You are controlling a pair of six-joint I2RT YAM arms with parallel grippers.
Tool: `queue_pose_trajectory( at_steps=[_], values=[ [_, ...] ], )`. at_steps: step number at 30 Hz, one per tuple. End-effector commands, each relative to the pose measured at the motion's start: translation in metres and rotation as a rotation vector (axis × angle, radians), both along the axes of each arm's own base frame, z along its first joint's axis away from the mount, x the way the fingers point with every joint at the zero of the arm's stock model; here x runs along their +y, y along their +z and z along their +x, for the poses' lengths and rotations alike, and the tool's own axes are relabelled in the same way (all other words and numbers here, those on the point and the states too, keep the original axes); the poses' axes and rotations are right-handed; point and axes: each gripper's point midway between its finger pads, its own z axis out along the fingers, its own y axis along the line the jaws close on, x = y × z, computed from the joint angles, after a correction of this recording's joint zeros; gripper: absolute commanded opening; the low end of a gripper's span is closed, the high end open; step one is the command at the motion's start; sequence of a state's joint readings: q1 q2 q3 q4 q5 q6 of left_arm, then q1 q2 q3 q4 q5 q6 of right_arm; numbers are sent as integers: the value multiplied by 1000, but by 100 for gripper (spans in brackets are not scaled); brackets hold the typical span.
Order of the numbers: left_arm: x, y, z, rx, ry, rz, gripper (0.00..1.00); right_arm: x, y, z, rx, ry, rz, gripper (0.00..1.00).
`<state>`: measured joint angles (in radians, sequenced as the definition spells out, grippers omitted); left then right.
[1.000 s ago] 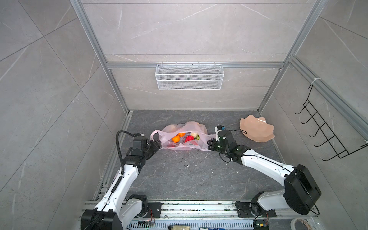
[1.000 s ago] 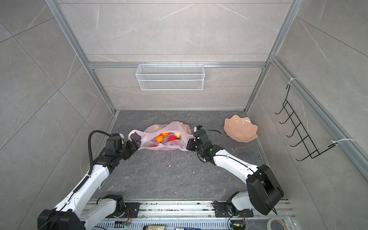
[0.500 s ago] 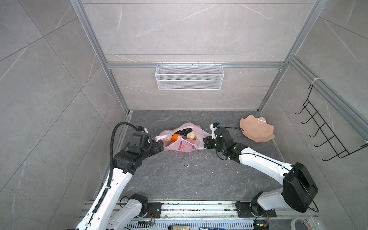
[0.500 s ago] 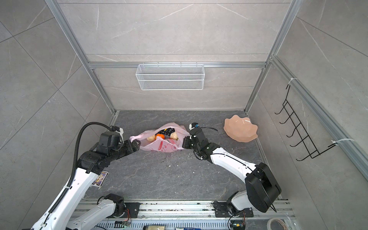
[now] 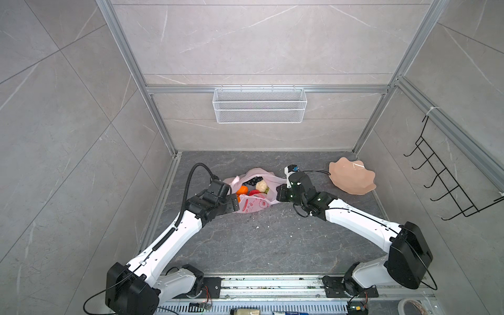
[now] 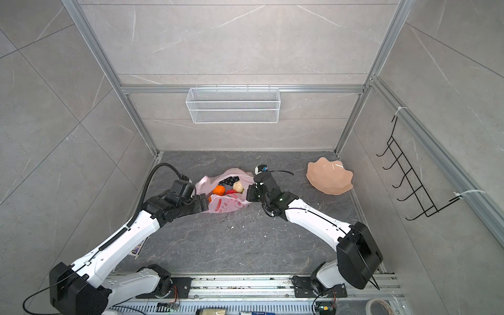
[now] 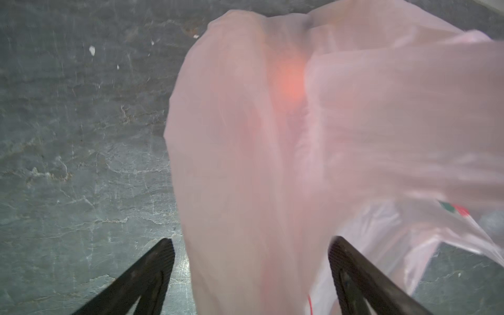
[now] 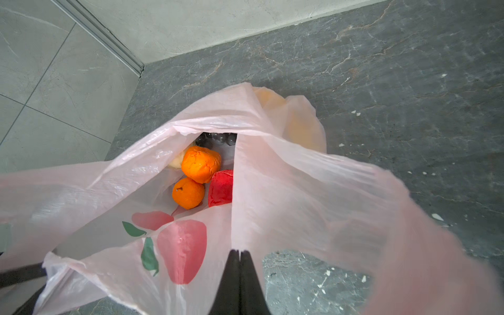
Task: Take the fake fruits out of the plastic bag
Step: 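Pull the bag handles apart with both grippers, lowering the bag open on the table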
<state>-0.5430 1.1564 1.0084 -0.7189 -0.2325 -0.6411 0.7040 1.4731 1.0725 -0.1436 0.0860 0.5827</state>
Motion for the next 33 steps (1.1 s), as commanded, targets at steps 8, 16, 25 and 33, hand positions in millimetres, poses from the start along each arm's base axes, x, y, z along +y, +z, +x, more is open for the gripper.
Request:
queue_pose_trajectory(
  at_steps=[8,16,25,33],
  values=[
    [36,57,-11,-123,124,150,100,13,-2,3,1,14,-55,0],
    [22,106,-29,-228,69,217,100,11,-1,5,-1,1,-73,0],
    [12,175,-47,-328,35,379,99,3,-2,5,-2,-18,-106,0],
    [-84,174,-39,-315,-213,216,89,-4,-1,3,-14,-42,-114,0]
  ],
)
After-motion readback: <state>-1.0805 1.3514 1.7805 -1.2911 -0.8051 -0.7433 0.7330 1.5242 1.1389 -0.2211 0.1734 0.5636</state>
